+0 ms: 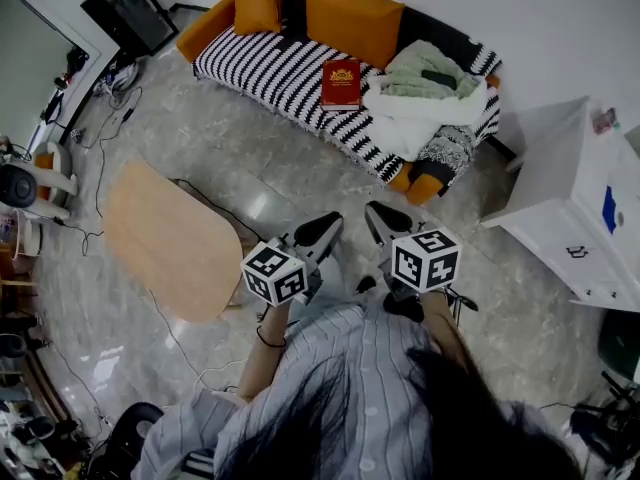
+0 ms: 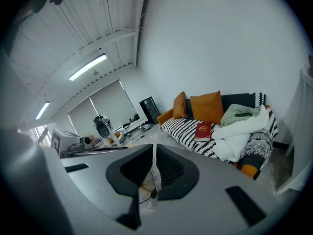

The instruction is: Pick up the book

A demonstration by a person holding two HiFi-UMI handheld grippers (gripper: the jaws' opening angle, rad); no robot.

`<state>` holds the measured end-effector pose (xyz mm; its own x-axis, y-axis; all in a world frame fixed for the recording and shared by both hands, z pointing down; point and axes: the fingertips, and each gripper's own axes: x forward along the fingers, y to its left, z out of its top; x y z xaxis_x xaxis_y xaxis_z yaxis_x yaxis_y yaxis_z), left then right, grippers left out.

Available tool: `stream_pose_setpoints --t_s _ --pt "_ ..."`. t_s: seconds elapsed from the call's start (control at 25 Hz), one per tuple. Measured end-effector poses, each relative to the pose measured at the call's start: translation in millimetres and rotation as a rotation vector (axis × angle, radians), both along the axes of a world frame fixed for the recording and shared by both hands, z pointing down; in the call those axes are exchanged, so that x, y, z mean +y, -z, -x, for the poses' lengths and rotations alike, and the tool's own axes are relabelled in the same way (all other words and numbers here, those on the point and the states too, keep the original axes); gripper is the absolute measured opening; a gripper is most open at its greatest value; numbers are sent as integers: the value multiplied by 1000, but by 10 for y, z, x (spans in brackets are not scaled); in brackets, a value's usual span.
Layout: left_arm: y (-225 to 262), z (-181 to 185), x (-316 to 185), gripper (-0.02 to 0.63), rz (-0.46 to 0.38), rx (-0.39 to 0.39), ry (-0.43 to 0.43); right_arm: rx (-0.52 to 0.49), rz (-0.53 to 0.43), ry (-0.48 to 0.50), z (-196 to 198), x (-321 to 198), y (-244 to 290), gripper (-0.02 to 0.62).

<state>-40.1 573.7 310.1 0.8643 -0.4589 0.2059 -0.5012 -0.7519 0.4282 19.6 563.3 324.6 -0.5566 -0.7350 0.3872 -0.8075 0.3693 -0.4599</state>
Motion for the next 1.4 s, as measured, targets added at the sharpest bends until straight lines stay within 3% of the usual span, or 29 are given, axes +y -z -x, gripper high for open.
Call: stream_pose_setpoints --t_s 0.4,1.08,1.4 --pt "-87 120 -947 20 46 21 -19 5 63 -45 20 -805 -153 35" --pt "7 888 -2745 18 55 54 -51 35 113 -102 691 -2436 -114 35" --pt "-8 1216 -3240 20 55 75 -62 56 114 -125 995 -2834 -103 35"
